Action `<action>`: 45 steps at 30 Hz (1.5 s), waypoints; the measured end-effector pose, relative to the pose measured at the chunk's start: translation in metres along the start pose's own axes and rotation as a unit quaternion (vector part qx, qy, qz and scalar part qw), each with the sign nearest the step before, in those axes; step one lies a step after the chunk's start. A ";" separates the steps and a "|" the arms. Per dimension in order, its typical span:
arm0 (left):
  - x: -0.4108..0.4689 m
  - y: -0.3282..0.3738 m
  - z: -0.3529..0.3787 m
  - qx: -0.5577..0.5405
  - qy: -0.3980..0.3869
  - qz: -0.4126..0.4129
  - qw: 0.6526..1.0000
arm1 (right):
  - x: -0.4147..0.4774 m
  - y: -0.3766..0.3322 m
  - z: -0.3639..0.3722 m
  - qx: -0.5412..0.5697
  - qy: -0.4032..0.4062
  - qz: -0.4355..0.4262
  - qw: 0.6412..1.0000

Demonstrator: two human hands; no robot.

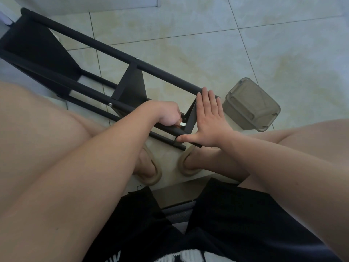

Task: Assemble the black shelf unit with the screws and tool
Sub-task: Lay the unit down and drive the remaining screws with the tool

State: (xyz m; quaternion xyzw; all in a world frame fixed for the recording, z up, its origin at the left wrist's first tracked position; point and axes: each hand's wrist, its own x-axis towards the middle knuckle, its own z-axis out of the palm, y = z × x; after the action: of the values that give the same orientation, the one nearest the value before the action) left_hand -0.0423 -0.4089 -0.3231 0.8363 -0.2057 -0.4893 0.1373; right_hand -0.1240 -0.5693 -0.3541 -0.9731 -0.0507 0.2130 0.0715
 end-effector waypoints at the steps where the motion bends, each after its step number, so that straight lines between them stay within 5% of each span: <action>1: 0.000 0.000 0.000 0.007 -0.004 -0.002 1.000 | 0.000 0.000 0.000 -0.001 0.001 0.000 1.000; 8: 0.001 0.000 0.001 0.031 -0.008 -0.028 0.999 | 0.001 0.001 0.001 -0.001 0.001 -0.004 1.000; 17: -0.008 -0.007 -0.016 0.036 0.121 -0.063 0.990 | 0.008 0.012 -0.024 0.021 -0.057 -0.011 0.998; 24: -0.009 -0.005 -0.051 -0.030 0.253 -0.010 0.967 | 0.036 0.022 -0.062 0.092 -0.041 0.003 0.995; 28: 0.011 -0.003 -0.071 0.025 0.313 0.004 0.950 | 0.059 0.031 -0.073 0.092 -0.090 0.029 0.991; 38: 0.067 -0.014 -0.110 0.100 0.148 -0.030 0.983 | 0.117 0.051 -0.090 0.098 -0.251 0.032 0.963; 45: 0.095 -0.022 -0.146 0.068 0.209 -0.032 0.975 | 0.149 0.070 -0.119 0.142 -0.171 0.021 0.975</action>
State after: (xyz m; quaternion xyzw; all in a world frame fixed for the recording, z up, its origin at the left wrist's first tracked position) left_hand 0.1311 -0.4312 -0.3344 0.9337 -0.1783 -0.2925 0.1046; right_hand 0.0657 -0.6333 -0.3188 -0.9032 -0.0108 0.3823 0.1950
